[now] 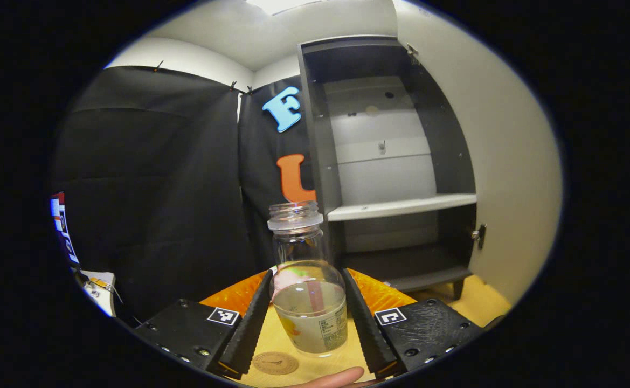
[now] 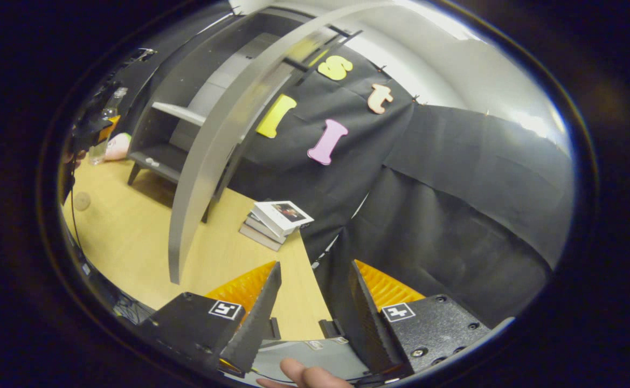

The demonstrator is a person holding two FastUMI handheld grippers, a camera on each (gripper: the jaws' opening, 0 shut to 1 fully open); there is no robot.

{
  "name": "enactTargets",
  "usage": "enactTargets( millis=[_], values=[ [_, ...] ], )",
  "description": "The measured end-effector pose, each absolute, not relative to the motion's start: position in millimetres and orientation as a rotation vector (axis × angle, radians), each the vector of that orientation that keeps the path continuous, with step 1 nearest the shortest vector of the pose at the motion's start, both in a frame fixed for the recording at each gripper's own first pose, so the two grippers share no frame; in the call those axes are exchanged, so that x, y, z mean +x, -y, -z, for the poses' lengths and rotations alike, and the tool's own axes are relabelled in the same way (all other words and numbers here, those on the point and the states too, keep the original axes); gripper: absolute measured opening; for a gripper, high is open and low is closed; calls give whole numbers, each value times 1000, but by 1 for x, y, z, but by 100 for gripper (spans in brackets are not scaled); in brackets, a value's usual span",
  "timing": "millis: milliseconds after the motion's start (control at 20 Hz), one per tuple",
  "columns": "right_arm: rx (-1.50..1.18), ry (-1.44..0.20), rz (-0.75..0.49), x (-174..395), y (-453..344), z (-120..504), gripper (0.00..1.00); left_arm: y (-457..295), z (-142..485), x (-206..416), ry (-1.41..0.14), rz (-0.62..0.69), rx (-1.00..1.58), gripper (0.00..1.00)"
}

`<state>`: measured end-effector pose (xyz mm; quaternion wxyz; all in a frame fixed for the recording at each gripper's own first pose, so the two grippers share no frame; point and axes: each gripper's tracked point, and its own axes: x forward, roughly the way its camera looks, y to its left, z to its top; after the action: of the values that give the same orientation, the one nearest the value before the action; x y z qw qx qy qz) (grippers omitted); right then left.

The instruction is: Open the cabinet door with the right hand, grasp the bottle in the cabinet with the left hand and place it on the coaster, then close the cabinet door with the right hand.

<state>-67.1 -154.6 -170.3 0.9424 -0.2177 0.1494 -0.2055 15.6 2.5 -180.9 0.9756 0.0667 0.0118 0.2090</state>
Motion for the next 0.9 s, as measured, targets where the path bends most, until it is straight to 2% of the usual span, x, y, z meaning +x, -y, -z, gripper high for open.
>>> enactTargets(
  millis=[250, 350, 400, 450, 500, 650, 700, 750, 850, 900],
  values=[
    [-384, -405, 295, -95, 111, 227, 81, -71, 268, -7, -70, -661, 83, 76],
    [-440, -478, 235, -109, 97, 251, 80, -80, 290, -4, -76, -710, 91, 76],
    [-456, -513, 197, -111, 90, 263, 80, -83, 298, -4, -76, -724, 101, 76],
    [-459, -542, 160, -113, 83, 272, 85, -87, 307, -3, -89, -735, 98, 76],
    [-444, -556, 134, -112, 77, 277, 80, -91, 316, -2, -103, -733, 82, 76],
    [-393, -563, 121, -102, 74, 274, 80, -92, 326, -3, -127, -711, 64, 80],
    [-389, -563, 121, -98, 74, 273, 80, -90, 322, -2, -121, -716, 75, 88],
    [-387, -563, 119, -95, 74, 272, 80, -88, 321, -1, -113, -714, 83, 85],
    [-389, -577, 110, -94, 73, 278, 80, -86, 321, 5, -123, -706, 94, 90],
    [-396, -585, 102, -94, 72, 283, 80, -86, 324, 6, -140, -699, 94, 89]
  ],
)
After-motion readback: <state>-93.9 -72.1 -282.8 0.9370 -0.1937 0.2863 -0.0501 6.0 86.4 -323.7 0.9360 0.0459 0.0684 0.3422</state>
